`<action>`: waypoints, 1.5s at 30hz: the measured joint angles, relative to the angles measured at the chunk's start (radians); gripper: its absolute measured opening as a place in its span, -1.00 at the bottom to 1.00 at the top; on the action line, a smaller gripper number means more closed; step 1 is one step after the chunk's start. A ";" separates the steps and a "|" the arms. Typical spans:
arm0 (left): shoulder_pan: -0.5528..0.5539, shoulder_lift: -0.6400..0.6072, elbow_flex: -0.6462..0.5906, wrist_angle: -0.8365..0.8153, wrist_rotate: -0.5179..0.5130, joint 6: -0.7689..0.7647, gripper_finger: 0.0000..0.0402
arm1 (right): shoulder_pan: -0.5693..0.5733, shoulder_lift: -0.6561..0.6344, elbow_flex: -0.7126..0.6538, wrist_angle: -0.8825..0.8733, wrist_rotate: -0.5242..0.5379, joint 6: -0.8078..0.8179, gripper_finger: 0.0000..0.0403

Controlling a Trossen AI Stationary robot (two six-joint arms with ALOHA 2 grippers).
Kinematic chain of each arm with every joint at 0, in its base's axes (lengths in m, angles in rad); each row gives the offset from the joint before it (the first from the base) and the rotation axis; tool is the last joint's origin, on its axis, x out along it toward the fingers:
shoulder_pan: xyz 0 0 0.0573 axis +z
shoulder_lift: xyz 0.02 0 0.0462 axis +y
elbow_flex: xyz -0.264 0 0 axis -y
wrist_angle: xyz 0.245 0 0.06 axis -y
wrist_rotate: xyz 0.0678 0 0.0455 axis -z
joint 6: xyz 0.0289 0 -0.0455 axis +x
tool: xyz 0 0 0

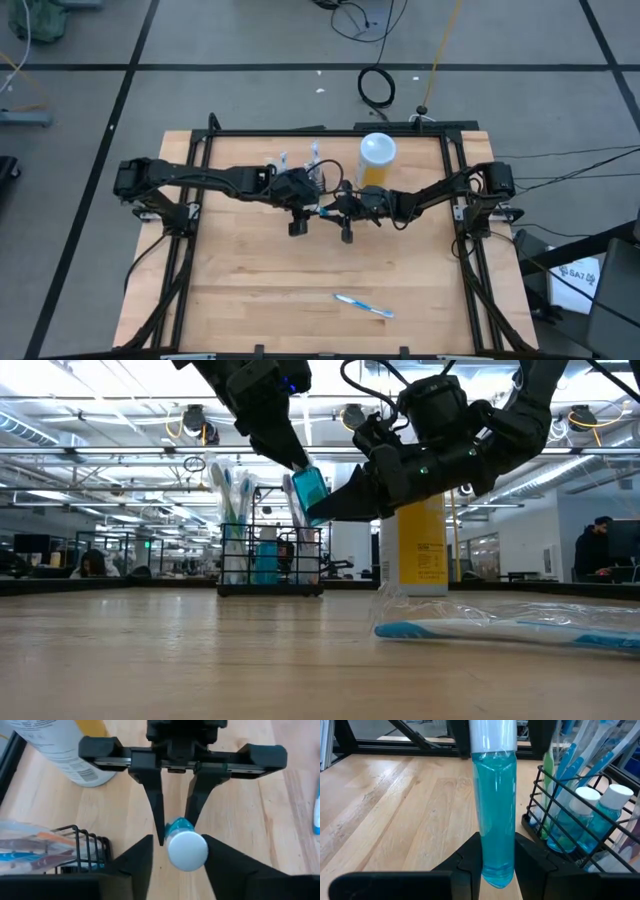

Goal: Pick & Place toothbrushing station
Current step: Put the blue mouthwash into the black mesh organizer

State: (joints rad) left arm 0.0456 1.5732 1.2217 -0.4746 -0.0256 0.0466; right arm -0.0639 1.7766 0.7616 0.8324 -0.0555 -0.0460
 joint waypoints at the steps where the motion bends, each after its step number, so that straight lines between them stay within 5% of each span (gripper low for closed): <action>1: 0.000 0.000 0.000 0.000 0.002 0.004 -0.20 | 0.000 0.000 0.000 0.000 0.001 0.000 -0.59; 9: 0.000 0.000 0.000 -0.002 0.001 -0.002 -0.52 | 0.000 0.000 0.000 0.000 0.003 0.004 -0.58; 18: 0.000 0.000 0.000 -0.014 -0.004 -0.008 -0.55 | 0.000 0.000 0.000 0.000 0.002 -0.001 -0.40; 27: 0.001 -0.082 0.056 -0.140 -0.145 -0.039 -0.55 | 0.000 0.000 0.000 -0.022 0.085 0.058 -0.20; 35: 0.048 -0.102 0.103 -0.293 -0.244 -0.211 -0.56 | 0.001 0.000 -0.001 -0.022 0.080 0.060 -0.17; 45: 0.119 -0.081 0.093 -0.259 -0.275 -0.487 -0.52 | 0.001 0.000 -0.001 -0.021 0.080 0.061 -0.17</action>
State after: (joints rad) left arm 0.1645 1.4919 1.3144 -0.7341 -0.3010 -0.4405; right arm -0.0631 1.7763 0.7609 0.8115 0.0246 0.0147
